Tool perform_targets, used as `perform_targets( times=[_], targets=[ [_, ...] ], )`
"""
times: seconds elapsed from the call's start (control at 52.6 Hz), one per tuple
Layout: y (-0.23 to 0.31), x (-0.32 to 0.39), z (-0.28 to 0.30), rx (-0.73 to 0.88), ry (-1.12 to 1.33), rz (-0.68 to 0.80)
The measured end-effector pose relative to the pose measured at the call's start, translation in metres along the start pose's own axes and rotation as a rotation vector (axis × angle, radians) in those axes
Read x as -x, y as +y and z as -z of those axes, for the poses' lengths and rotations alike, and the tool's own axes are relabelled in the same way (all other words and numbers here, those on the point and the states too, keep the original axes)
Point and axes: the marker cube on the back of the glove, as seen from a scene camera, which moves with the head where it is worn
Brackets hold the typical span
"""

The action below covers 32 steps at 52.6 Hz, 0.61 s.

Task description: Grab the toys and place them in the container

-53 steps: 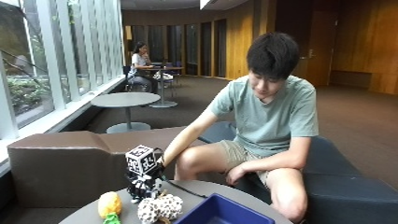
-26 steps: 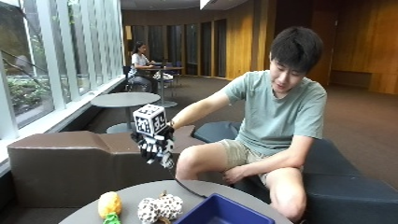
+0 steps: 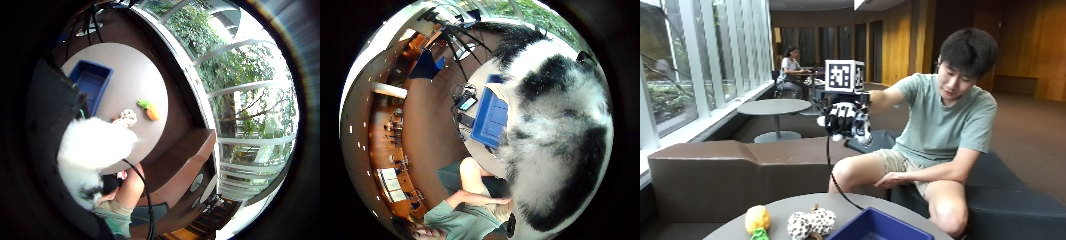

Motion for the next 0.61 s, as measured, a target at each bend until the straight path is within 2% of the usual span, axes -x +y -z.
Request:
perform_targets(
  times=[0.266,0.609],
  targets=[
    [-0.045,0.088,-0.025,-0.031,-0.050,0.033],
    [-0.068,0.117,-0.068,-0.049,-0.039,0.063]
  ],
)
